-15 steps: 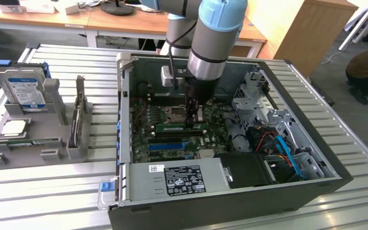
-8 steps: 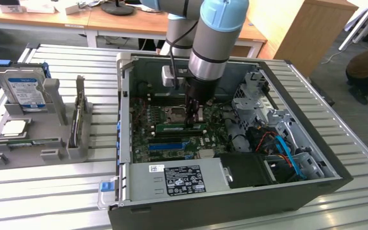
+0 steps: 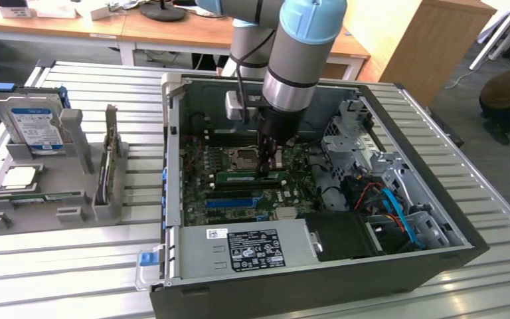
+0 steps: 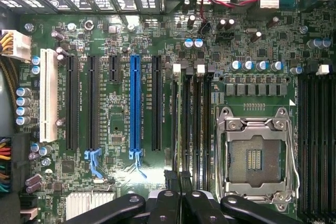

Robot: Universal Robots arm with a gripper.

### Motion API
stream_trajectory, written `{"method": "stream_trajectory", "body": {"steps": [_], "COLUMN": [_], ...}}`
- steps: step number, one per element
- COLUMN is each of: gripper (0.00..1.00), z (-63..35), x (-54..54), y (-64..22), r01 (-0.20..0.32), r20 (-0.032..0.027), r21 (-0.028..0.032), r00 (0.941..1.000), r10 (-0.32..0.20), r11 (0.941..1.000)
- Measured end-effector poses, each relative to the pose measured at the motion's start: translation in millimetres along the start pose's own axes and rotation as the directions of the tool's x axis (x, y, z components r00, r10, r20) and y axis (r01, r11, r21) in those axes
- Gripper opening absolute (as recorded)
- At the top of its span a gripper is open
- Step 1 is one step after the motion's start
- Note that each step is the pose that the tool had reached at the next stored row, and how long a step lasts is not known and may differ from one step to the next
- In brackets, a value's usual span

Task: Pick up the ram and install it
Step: 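Insert the ram into the slot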

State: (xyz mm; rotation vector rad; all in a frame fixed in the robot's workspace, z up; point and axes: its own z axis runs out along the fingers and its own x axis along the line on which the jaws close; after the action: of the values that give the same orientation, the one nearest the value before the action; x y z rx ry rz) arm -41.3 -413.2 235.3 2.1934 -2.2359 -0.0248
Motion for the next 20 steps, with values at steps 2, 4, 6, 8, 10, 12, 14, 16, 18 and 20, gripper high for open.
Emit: {"method": "stream_trajectory", "body": {"steps": [2,4,6,8,10,12,14,16,18,20], "gripper": [0.12,0.12,0.12,0.12,0.12,0.12,0.12,0.12,0.12,0.12], "z": [0.0,0.0,0.0,0.0,0.0,0.0,0.0,0.0,0.0,0.3], "x": [0.0,0.0,0.0,0.0,0.0,0.0,0.0,0.0,0.0,-0.1], "y": [-0.1,-0.2,-0.2,-0.2,-0.2,-0.2,-0.3,-0.4,-0.3,-0.4], "r01": [0.0,0.0,0.0,0.003,0.005,0.006,0.008,0.011,0.011,0.012], "r20": [0.0,0.0,0.0,-0.0001,-0.0002,-0.0002,-0.0002,-0.0002,-0.0003,-0.0002], "r21": [-0.0002,-0.0002,-0.0001,-0.0002,-0.0002,-0.0002,-0.0004,-0.0006,-0.0006,-0.0006], "r00": [1.0,1.0,1.0,1.0,1.0,1.0,1.0,0.9999,0.9999,0.9999], "r10": [0.0,0.0,0.0,-0.003,-0.005,-0.006,-0.008,-0.011,-0.011,-0.012], "r11": [1.0,1.0,1.0,1.0,1.0,1.0,1.0,0.9999,0.9999,0.9999]}}
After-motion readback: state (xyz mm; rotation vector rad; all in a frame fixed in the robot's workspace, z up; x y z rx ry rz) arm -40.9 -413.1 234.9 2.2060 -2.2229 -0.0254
